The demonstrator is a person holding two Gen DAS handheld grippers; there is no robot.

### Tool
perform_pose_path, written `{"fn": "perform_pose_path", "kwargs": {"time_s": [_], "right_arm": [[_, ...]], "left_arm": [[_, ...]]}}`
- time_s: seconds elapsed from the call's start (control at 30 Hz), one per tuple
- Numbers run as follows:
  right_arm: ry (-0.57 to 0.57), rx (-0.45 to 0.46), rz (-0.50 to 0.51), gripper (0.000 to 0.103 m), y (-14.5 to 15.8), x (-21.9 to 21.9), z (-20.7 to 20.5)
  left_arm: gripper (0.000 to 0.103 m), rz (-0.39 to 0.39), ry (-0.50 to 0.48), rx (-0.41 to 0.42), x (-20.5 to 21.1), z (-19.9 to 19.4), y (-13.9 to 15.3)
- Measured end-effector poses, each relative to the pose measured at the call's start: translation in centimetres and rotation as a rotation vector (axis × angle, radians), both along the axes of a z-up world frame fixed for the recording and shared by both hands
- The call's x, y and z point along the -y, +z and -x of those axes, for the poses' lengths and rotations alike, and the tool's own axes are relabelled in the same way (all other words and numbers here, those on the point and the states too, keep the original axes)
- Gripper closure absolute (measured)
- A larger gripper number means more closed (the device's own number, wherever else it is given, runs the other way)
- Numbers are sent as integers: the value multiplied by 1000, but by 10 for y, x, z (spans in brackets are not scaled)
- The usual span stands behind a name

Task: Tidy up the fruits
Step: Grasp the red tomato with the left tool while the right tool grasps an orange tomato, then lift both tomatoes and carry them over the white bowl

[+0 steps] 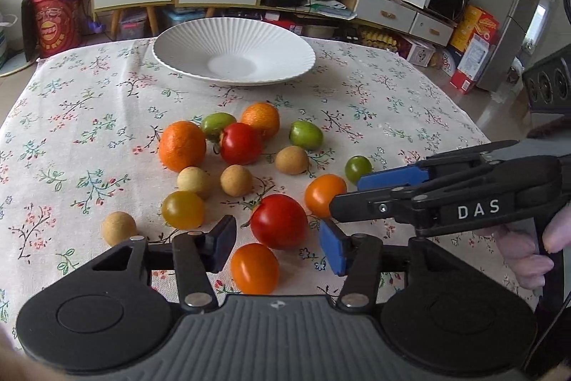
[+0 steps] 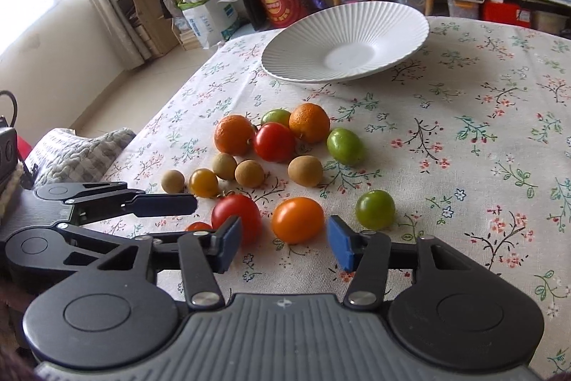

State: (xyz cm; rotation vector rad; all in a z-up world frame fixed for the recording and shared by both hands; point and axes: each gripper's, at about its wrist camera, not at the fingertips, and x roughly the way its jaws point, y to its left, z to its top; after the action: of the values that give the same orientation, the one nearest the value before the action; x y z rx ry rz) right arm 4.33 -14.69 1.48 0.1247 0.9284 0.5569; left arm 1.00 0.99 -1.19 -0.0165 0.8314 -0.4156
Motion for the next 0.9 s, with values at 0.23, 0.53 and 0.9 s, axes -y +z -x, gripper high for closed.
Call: {"fn": "perform_pose_path", "kwargs": {"time_s": [0.23, 0.53, 0.9], "right_arm": [[-17, -18, 11, 58, -10, 1, -5], [-12, 13, 23, 61, -17, -1, -8], [5, 52, 57, 69, -17, -7, -6]], "left_arm": [[56, -39, -35, 9, 9, -5, -10], [58, -78, -48, 34, 15, -10, -21], [66, -83, -41, 52, 15, -8, -21]]}}
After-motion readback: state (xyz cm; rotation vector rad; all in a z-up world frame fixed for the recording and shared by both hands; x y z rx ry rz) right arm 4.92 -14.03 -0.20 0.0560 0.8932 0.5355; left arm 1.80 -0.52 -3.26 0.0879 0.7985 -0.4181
